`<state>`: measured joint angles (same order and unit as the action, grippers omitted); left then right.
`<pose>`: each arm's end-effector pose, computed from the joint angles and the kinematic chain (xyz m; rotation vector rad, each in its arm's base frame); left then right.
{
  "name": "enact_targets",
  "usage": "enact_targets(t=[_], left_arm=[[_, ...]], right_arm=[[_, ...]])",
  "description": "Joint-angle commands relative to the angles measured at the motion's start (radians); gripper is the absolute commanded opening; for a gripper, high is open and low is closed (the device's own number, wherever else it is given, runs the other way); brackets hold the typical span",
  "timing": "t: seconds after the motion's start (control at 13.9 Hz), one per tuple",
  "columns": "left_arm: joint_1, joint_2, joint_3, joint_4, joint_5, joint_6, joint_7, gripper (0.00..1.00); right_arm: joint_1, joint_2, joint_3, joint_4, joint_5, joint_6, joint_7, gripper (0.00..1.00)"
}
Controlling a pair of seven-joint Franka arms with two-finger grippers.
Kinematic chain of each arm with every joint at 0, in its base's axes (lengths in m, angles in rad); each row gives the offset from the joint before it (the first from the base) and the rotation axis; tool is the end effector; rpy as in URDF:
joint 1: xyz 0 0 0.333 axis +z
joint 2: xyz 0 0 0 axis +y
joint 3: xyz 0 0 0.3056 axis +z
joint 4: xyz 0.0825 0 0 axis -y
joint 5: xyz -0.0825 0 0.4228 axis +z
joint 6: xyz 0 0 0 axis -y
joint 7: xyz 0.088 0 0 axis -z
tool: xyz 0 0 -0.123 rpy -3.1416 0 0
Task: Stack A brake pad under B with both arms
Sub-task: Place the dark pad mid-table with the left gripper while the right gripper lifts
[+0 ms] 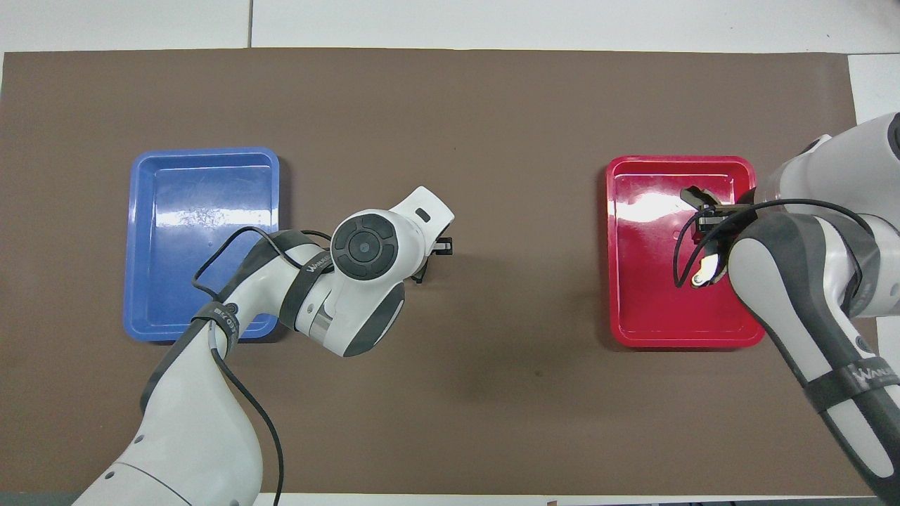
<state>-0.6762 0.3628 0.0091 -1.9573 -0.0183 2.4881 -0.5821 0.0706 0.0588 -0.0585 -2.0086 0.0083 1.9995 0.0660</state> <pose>0.5173 -0.4077 0.2553 3.0275 -0.1094 0.1988 0.5907 0.0080 0.3757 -3.1371 0.0904 0.1066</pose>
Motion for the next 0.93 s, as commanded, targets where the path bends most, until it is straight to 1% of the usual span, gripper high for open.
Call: enact_targets(t=[0.0,0.07,0.14,0.22,0.36,0.57,0.72,0.86], left_arm=[[-0.016,0.022,0.012,0.018,-0.008,0.021,-0.008,0.56],[-0.014,0.024,0.014,0.018,-0.008,0.029,-0.01,0.78],[-0.013,0.022,0.014,0.018,-0.008,0.029,-0.01,0.94],[-0.011,0.009,0.014,0.009,-0.008,0.014,-0.004,0.99],[0.016,-0.057,0.017,-0.028,-0.008,-0.059,0.007,0.99],[0.095,-0.146,0.018,-0.063,-0.008,-0.136,0.043,0.99],[0.171,-0.197,0.017,-0.072,-0.008,-0.207,0.144,0.99],[0.239,-0.243,0.017,-0.072,-0.008,-0.296,0.264,0.99]], right_arm=[[0.043,-0.004,0.011,0.03,0.015,-0.033,0.061,0.0],[0.054,-0.004,0.012,0.03,0.015,-0.031,0.069,0.0],[0.055,-0.002,0.012,0.031,0.015,-0.033,0.069,0.0],[0.067,-0.002,0.014,0.033,0.015,-0.031,0.077,0.0],[0.11,0.004,0.014,0.05,0.015,-0.031,0.098,0.0],[0.207,0.013,0.014,0.059,0.015,0.004,0.17,0.0],[0.279,0.035,0.014,0.06,0.015,0.031,0.214,0.0],[0.317,0.076,0.017,0.108,0.016,0.027,0.227,0.0]])
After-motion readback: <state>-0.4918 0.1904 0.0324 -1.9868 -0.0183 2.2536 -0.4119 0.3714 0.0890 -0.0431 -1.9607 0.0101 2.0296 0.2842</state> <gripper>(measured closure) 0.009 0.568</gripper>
